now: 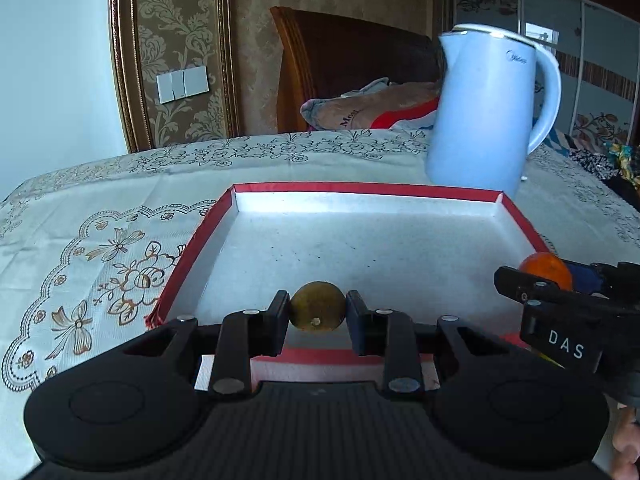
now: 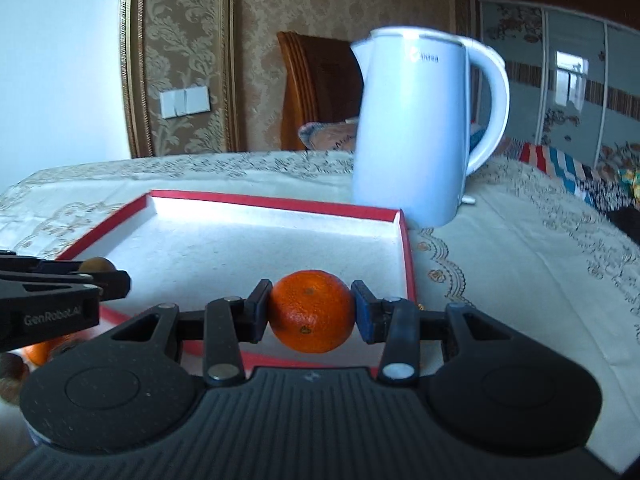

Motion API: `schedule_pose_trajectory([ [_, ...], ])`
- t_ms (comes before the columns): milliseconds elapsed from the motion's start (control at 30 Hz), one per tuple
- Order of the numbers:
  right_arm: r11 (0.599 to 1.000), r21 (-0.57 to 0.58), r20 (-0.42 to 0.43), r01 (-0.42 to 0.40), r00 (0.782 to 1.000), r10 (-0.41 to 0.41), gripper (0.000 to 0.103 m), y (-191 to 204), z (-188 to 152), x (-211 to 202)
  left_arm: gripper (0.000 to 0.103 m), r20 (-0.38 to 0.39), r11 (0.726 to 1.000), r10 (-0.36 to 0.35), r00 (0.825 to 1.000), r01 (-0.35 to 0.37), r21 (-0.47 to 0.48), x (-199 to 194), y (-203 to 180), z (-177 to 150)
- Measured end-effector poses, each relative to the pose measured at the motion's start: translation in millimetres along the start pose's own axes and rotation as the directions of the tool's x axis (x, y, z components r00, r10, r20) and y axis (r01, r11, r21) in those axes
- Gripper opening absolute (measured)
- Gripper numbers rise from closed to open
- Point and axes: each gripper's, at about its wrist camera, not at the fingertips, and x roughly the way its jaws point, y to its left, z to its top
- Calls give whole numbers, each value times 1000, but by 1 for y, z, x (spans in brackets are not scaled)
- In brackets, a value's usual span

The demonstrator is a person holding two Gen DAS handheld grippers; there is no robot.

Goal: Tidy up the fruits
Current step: 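Carry both fruits into the tray and open both grippers to release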

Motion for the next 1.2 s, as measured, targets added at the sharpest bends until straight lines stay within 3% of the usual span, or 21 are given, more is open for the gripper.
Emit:
schedule_pose_trajectory([
  [533,997,74,-129,18,992,-8,40,-8,8,54,30,-88,1000,2,996,-5,-27,54,9,9],
  [1033,998,38,-119,52,992,-48,41,1,4,56,30,-78,1000,14,997,-15,-13,56,3,7],
  [1100,998,50,-121,50,992,-43,62,0,3,56,30,-77,1000,13,997,-14,-14,55,4,7],
  [1200,997,52,-106,58,993,-53,71,-2,3,53,30,-74,1000,8,997,-10,-24,54,6,8],
])
